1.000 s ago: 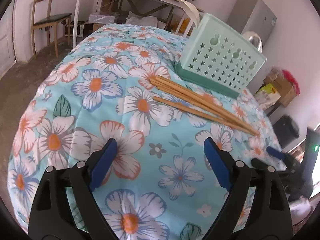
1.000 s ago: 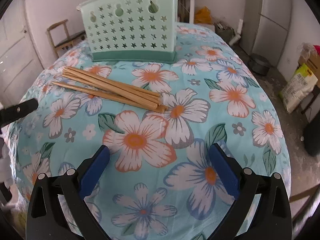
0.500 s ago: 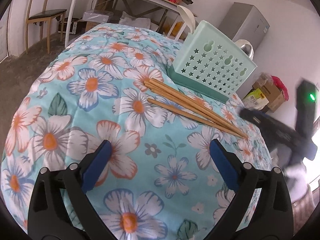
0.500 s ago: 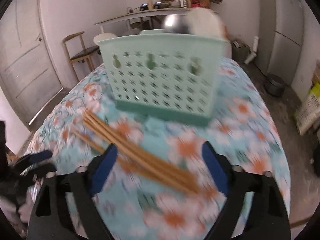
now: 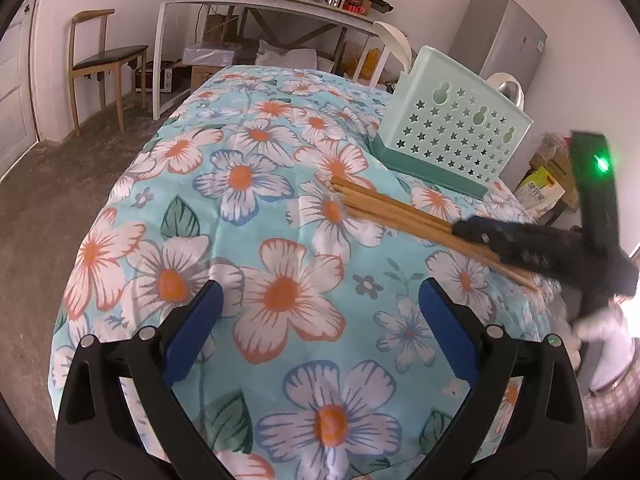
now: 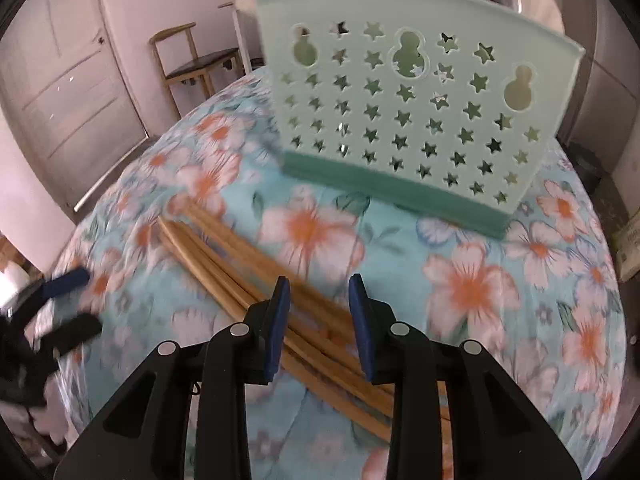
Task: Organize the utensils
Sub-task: 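Withdraw the right tool and reach it over the wooden chopsticks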
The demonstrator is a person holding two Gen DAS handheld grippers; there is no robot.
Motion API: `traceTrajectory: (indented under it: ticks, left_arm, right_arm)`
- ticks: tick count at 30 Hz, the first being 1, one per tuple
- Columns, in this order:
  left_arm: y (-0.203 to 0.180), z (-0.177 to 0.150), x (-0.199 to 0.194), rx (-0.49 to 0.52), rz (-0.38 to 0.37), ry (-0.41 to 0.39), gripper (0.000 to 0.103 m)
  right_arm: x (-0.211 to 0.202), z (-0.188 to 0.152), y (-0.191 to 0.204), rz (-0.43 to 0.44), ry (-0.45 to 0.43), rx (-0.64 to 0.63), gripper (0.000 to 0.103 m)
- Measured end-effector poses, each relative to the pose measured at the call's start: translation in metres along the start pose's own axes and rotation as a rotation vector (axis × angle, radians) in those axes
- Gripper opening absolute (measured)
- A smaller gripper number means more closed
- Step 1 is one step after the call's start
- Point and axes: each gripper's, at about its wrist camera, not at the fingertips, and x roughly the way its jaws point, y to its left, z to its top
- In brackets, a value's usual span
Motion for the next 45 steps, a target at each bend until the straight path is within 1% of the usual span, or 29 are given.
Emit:
traceTrajectory:
  ticks: [3, 6, 10, 13, 16, 19, 21, 22, 23, 27, 33, 35, 37, 39, 40, 41, 43, 45]
  left_arm:
    - [0.0, -0.001, 0.002, 0.0, 0.004, -0.003, 0.095]
    - [0.0, -0.001, 0.003, 0.001, 0.006, -0.001, 0.095]
    - [0.001, -0.001, 0.003, -0.019, -0.004, 0.002, 0.095]
    - [0.003, -0.002, 0.003, -0.032, -0.006, 0.003, 0.095]
    - [0.001, -0.002, 0.003, -0.031, 0.006, 0.007, 0.095]
    - [-0.001, -0.001, 0.004, -0.033, 0.017, 0.01, 0.095]
    - [-0.001, -0.001, 0.004, -0.042, 0.02, 0.009, 0.095]
    - [-0.001, -0.001, 0.004, -0.046, 0.022, 0.009, 0.095]
    - [-0.001, -0.001, 0.004, -0.049, 0.025, 0.01, 0.095]
    - [-0.001, -0.001, 0.003, -0.051, 0.028, 0.015, 0.095]
    - [-0.001, -0.001, 0.002, -0.055, 0.033, 0.015, 0.095]
    - [0.0, -0.001, -0.001, -0.067, 0.022, 0.008, 0.095]
    - [-0.004, -0.002, -0.009, -0.044, 0.006, -0.016, 0.095]
    - [-0.017, -0.005, -0.022, 0.037, -0.013, -0.065, 0.095]
    - [-0.024, -0.008, -0.027, 0.074, -0.022, -0.077, 0.095]
    - [-0.027, -0.009, -0.029, 0.086, -0.031, -0.079, 0.095]
    - [-0.032, -0.011, -0.031, 0.082, -0.057, -0.075, 0.095]
    - [-0.033, -0.009, -0.031, 0.048, -0.099, -0.066, 0.094]
  right_arm:
    - [-0.009, -0.013, 0.005, -0.005, -0.005, -0.022, 0.03]
    - [-0.013, -0.019, 0.002, 0.013, -0.003, 0.005, 0.03]
    - [-0.022, -0.028, -0.001, 0.015, -0.014, 0.007, 0.03]
    - [-0.035, -0.033, -0.001, 0.008, -0.036, -0.015, 0.03]
    - [-0.056, -0.036, -0.001, 0.013, -0.089, -0.035, 0.03]
    - [-0.069, -0.041, 0.004, 0.047, -0.117, -0.061, 0.03]
    - [-0.066, -0.047, 0.005, 0.077, -0.087, -0.061, 0.03]
    - [-0.06, -0.052, 0.003, 0.117, -0.05, -0.042, 0.031]
    - [-0.056, -0.055, 0.004, 0.137, -0.033, -0.031, 0.031]
    - [-0.062, -0.063, 0.008, 0.229, -0.026, -0.007, 0.031]
    - [-0.064, -0.072, 0.004, 0.281, -0.019, 0.035, 0.031]
    - [-0.066, -0.072, 0.001, 0.281, -0.025, 0.045, 0.031]
    - [-0.07, -0.072, -0.004, 0.278, -0.036, 0.056, 0.031]
    - [-0.075, -0.071, -0.009, 0.29, -0.056, 0.075, 0.031]
    - [-0.077, -0.071, -0.012, 0.298, -0.065, 0.082, 0.031]
    - [-0.08, -0.071, -0.015, 0.304, -0.076, 0.091, 0.031]
    - [-0.083, -0.071, -0.022, 0.309, -0.09, 0.109, 0.031]
    - [-0.084, -0.072, -0.027, 0.31, -0.097, 0.126, 0.031]
